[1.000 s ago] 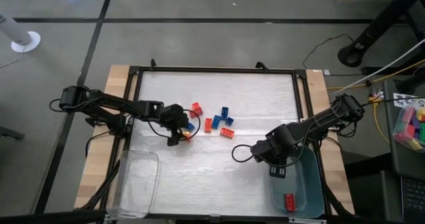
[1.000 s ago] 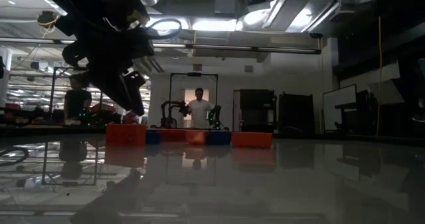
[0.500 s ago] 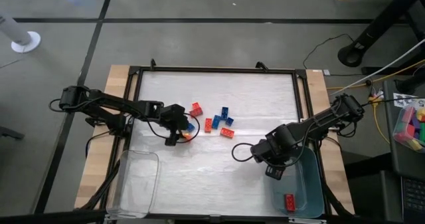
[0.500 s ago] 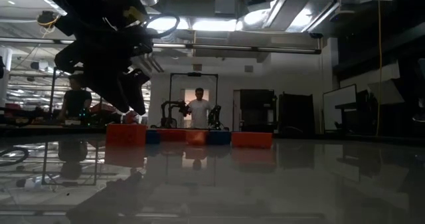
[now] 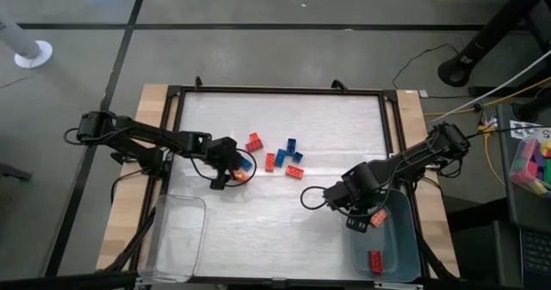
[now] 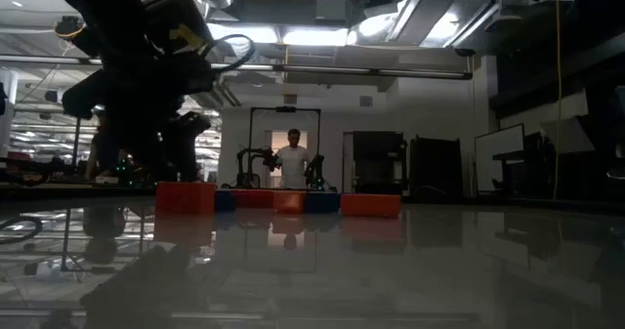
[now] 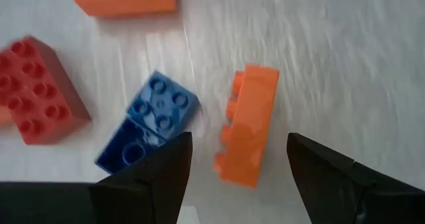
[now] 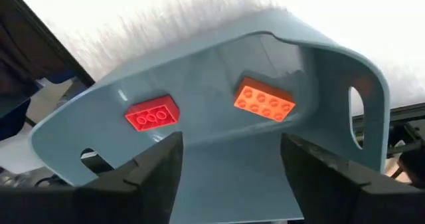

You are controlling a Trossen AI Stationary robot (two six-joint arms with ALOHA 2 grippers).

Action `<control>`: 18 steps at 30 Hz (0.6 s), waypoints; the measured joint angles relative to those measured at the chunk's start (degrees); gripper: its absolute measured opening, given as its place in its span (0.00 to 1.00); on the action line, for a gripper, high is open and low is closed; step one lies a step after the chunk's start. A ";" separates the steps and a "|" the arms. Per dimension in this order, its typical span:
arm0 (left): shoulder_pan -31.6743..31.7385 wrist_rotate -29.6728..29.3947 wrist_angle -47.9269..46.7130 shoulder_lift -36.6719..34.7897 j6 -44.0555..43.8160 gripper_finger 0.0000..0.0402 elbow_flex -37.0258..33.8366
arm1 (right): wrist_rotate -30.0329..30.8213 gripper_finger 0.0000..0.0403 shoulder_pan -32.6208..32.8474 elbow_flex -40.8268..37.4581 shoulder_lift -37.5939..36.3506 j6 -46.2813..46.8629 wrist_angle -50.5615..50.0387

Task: Sort blocks by size
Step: Put the large orange game piece into the blue bin

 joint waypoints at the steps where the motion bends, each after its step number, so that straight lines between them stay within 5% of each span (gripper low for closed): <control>1: 0.00 0.00 -0.13 0.04 0.00 0.59 -0.20 | -0.02 0.61 -0.04 0.00 0.00 0.00 0.00; 12: 0.00 -0.55 1.60 5.49 0.90 0.58 -0.37 | -7.39 0.52 -3.99 0.00 0.00 0.11 4.01; 18: 0.02 -0.70 3.70 7.72 1.09 0.45 -0.28 | -11.22 0.46 -6.95 -0.02 0.00 0.92 5.16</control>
